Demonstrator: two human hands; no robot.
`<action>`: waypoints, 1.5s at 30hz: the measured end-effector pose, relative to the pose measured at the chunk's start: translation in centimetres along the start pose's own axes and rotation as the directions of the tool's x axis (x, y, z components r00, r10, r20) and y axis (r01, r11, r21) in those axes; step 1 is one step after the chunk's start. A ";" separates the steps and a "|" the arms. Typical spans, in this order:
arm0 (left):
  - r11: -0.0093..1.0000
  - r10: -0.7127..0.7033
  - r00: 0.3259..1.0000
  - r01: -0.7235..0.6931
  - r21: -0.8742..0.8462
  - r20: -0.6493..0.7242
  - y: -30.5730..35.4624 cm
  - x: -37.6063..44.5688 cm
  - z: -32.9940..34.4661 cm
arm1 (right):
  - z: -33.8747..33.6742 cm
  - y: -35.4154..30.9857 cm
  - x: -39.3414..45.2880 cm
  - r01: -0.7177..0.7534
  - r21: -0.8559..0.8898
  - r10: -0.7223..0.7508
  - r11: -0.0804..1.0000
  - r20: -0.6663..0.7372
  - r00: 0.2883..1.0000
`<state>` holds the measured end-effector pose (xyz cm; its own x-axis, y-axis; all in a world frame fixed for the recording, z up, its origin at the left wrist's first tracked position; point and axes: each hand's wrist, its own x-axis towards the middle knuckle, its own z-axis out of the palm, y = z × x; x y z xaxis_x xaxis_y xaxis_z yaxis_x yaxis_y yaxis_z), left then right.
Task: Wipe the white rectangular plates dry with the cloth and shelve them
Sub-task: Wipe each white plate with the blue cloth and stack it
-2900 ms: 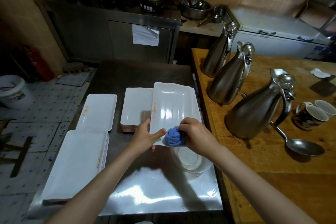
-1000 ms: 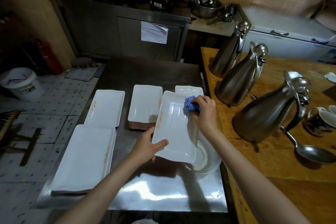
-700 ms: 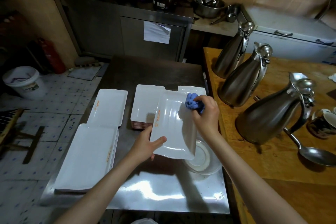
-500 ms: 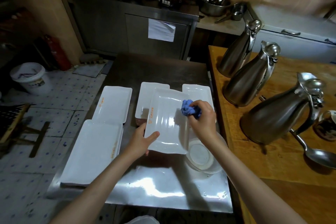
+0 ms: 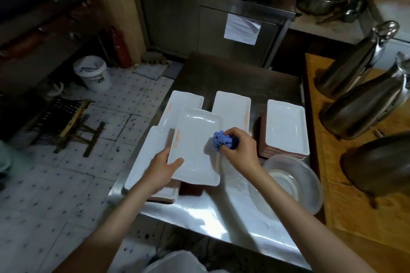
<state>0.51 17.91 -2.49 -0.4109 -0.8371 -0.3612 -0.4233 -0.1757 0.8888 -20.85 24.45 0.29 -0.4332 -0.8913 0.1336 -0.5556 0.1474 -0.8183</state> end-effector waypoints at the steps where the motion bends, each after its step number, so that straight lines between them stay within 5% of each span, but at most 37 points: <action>1: 1.000 -0.009 1.000 0.009 0.008 -0.010 -0.4 -0.2 -0.7 | 0.7 -0.2 0.0 -0.011 0.023 0.011 1.000 0.014 1.000; 18: 0.989 -0.117 0.989 0.125 0.078 -0.092 -4.4 -2.3 -6.9 | 7.3 -3.2 0.2 -0.048 0.093 0.038 0.994 0.112 0.993; 25: 0.976 -0.039 0.986 0.072 0.204 -0.160 -4.6 -2.4 -7.1 | 8.1 -3.3 0.1 -0.056 0.070 0.048 0.996 0.106 0.993; 35: 0.791 0.103 0.944 0.112 0.601 -0.312 -4.7 -2.3 -7.1 | 7.5 -3.6 0.4 -0.076 0.068 0.072 0.995 0.064 0.995; 45: 0.730 0.104 0.939 0.151 0.667 -0.327 -5.7 -1.8 -6.6 | 7.5 -3.2 1.0 -0.096 0.038 0.093 0.995 0.067 0.993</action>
<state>9.01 16.98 -4.99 -0.1658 -0.9740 -0.1543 -0.9094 0.0905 0.4060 -14.15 19.83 -1.15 -0.4345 -0.9005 0.0189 -0.4843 0.2159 -0.8478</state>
